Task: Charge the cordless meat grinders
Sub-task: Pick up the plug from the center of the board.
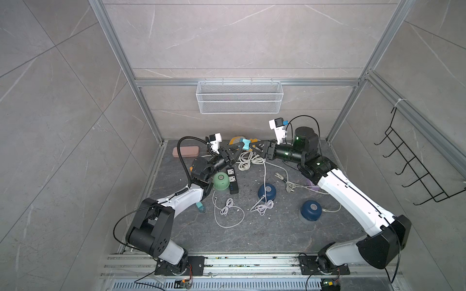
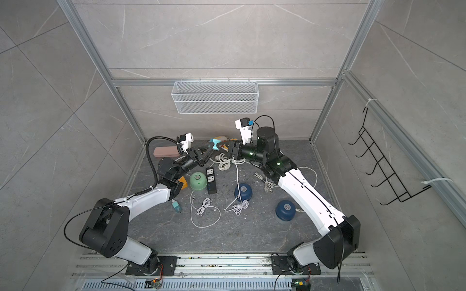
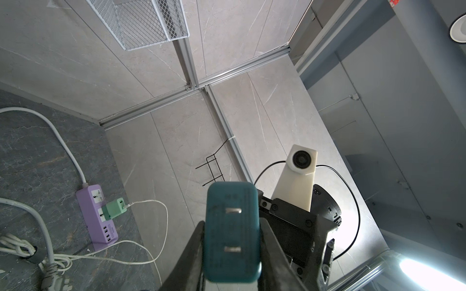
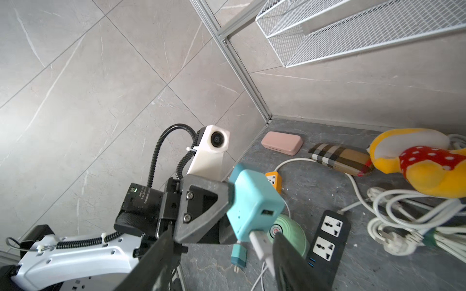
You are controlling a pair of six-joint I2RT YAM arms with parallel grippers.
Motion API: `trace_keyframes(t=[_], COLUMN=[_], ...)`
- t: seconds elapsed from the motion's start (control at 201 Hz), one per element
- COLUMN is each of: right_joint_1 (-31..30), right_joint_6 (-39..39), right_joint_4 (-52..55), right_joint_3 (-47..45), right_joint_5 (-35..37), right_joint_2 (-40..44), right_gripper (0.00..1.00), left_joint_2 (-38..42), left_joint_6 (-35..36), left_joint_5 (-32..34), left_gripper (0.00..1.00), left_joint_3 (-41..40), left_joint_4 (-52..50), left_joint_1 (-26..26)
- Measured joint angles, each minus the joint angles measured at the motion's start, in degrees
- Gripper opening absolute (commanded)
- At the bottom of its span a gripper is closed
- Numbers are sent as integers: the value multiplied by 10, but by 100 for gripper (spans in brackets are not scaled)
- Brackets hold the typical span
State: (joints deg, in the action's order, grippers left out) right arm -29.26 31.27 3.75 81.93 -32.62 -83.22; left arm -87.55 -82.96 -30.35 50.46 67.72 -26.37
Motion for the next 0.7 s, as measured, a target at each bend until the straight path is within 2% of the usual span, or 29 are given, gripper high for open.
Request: trace_keyframes(t=[0.194,0.697], right_joint_1=[0,0], right_joint_6=[24,109], right_joint_4=[-26,-129], right_joint_3=[-8,-21], right_joint_5=[0,-21], right_joint_2=[-15,-56], right_gripper=[56,35], left_joint_2=[1,-9], left_joint_6=[-11,-35], left_joint_5=[1,4], left_gripper=[0,0], left_joint_3=[-2,-6], left_joint_4=[20,59], left_joint_1=[0,0])
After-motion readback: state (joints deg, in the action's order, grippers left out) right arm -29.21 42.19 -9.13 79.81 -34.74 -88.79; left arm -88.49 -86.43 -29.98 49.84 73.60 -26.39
